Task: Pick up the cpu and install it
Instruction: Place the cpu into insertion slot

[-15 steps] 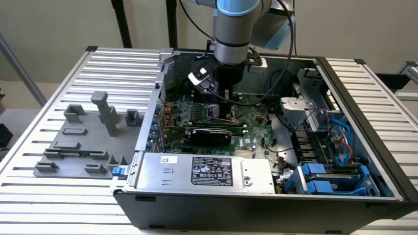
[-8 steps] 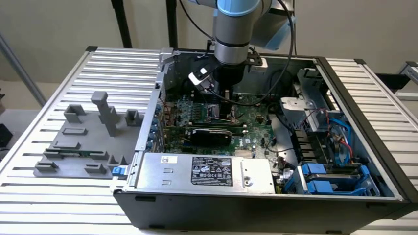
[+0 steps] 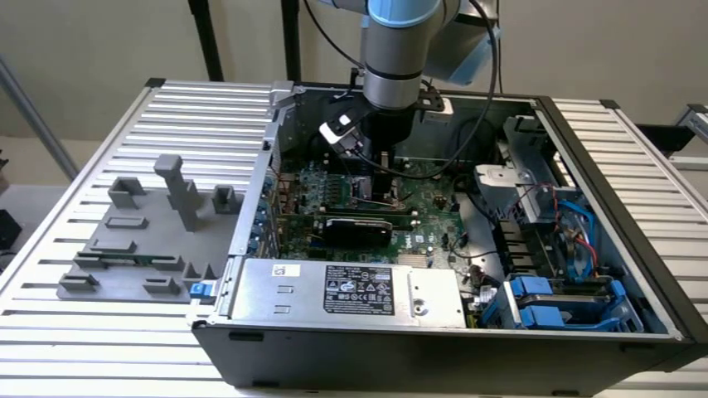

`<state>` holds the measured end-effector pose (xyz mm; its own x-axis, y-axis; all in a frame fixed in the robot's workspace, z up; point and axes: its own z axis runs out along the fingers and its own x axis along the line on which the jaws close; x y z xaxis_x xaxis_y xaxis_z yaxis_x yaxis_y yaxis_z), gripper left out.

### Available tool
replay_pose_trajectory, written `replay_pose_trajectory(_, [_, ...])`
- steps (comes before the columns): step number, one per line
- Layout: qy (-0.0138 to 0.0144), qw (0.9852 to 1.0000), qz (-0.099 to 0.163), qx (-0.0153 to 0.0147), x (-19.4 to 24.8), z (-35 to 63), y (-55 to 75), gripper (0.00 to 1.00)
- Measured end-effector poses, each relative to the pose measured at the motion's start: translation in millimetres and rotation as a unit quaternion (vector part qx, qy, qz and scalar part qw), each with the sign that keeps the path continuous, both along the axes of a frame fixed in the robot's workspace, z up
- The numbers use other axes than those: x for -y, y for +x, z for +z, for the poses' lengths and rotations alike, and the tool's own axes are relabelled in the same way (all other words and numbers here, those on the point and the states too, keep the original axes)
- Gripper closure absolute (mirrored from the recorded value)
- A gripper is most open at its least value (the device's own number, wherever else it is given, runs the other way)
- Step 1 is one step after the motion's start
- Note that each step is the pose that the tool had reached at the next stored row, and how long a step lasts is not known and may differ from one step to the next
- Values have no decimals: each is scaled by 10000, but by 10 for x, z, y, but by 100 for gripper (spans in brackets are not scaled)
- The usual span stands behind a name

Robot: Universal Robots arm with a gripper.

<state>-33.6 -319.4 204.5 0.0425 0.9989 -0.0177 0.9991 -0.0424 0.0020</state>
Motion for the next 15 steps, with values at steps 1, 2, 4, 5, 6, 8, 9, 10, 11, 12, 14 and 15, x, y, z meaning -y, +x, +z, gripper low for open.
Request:
replay_pose_trajectory(1, [0, 10000, 0, 1, -3, -2, 0, 46])
replay_pose_trajectory(2, [0, 10000, 0, 2, -6, -5, 0, 46])
replay_pose_trajectory(4, [-3, 10000, 0, 7, -12, -10, 0, 46])
replay_pose_trajectory(5, [-10, 10000, 0, 14, -16, -14, 0, 46])
replay_pose_trajectory(6, [-12, 10000, 0, 18, -18, -16, 0, 46])
replay_pose_trajectory(8, [-16, 10000, 1, 26, -22, -21, 0, 46])
replay_pose_trajectory(9, [-19, 10000, 0, 29, -23, -22, 0, 46])
replay_pose_trajectory(10, [-22, 10000, 0, 33, -25, -25, 0, 46])
replay_pose_trajectory(11, [-24, 10000, 0, 36, -27, -27, 0, 46])
replay_pose_trajectory(12, [-26, 10000, 0, 38, -29, -29, -1, 46])
replay_pose_trajectory(14, [-31, 10000, 0, 42, -32, -33, -5, 46])
replay_pose_trajectory(15, [-33, 10000, 0, 44, -33, -34, -9, 46])
